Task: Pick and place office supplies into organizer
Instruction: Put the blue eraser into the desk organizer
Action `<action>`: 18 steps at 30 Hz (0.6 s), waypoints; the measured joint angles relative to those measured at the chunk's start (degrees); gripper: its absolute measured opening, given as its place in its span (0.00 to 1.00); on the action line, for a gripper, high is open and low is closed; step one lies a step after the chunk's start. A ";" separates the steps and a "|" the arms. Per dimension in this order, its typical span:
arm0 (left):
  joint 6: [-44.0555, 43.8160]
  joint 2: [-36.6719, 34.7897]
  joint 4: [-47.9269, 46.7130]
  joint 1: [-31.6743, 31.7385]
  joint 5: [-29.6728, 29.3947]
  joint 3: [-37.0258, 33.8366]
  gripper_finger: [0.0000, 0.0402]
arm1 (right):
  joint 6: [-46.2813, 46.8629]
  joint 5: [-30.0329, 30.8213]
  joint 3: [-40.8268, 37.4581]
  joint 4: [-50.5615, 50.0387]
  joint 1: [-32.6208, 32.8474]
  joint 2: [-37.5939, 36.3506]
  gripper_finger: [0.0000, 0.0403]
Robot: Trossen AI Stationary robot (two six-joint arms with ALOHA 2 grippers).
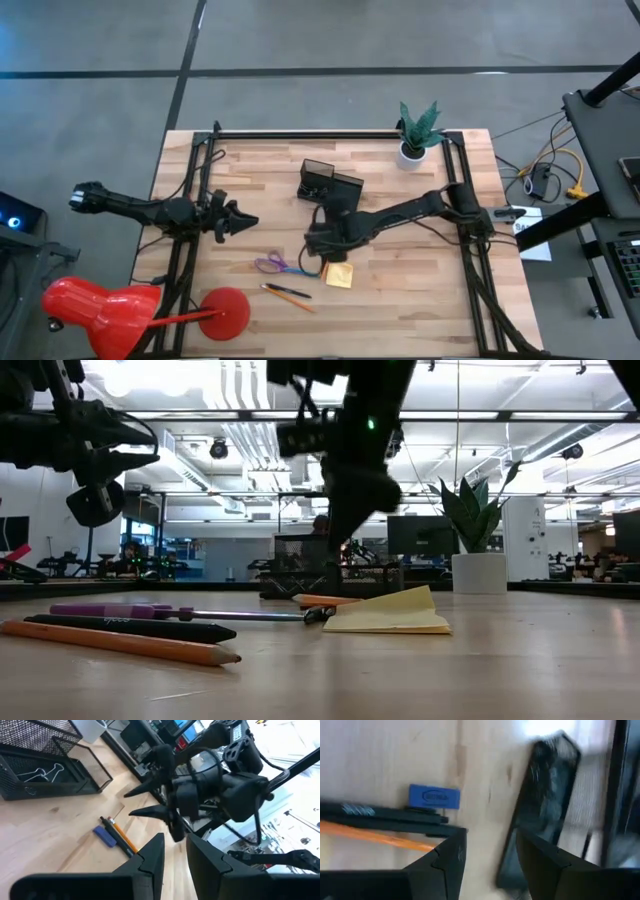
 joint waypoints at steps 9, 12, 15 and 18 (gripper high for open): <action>-0.04 -0.02 -0.41 0.00 0.00 0.00 0.16 | -32.09 -8.40 -4.88 15.81 -2.13 0.10 0.36; -0.04 -0.04 -0.39 0.00 -0.01 0.00 0.16 | -26.72 -8.46 -4.37 13.39 -3.06 -0.01 0.35; -0.04 0.04 -0.39 0.00 -0.01 0.00 0.16 | -9.63 -10.33 -1.95 9.99 -4.25 0.10 0.34; -0.13 0.00 -0.34 -0.01 -0.04 0.00 0.16 | 28.24 -16.65 1.30 7.77 -6.21 0.02 0.32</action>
